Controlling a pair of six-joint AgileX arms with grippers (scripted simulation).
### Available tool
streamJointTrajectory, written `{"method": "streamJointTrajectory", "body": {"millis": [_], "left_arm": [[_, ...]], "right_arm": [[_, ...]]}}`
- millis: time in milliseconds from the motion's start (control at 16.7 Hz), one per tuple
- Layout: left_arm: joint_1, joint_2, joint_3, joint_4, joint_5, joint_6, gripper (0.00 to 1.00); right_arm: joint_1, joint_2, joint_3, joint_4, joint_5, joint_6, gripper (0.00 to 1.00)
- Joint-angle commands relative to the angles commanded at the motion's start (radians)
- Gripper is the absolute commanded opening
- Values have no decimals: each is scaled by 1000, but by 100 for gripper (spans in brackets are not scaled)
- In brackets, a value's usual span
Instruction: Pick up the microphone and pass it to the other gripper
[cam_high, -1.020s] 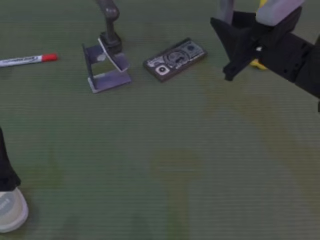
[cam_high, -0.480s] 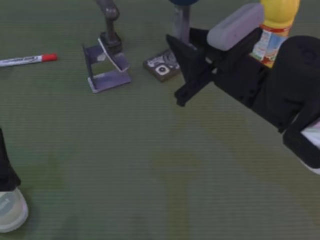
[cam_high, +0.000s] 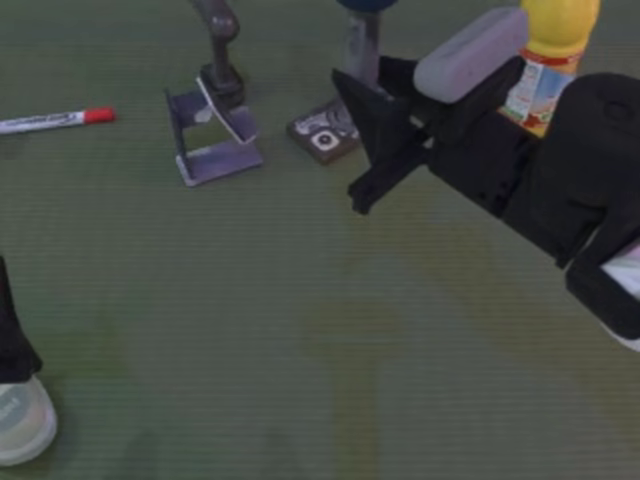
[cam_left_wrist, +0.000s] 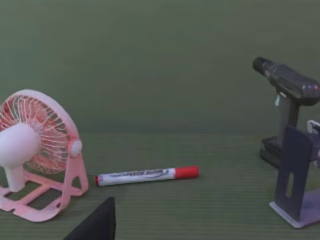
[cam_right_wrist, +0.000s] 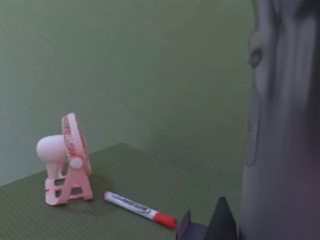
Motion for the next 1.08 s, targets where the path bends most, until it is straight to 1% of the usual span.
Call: {"method": "streamJointTrajectory", "body": {"millis": [240,420,600,900,1080], "left_arm": [[-7,13,10,7,8,0,100],[-50,111,80,55,57,2,100],[-119,300,192,131,136,6,100],[-257,709,401,270,293,10,100],[-334,912,515,347,380,10,100]], "right_arm": [[0,0,0,0,0,0,0],[0,0,0,0,0,0,0],[0,0,0,0,0,0,0],[0,0,0,0,0,0,0],[0,0,0,0,0,0,0]]}}
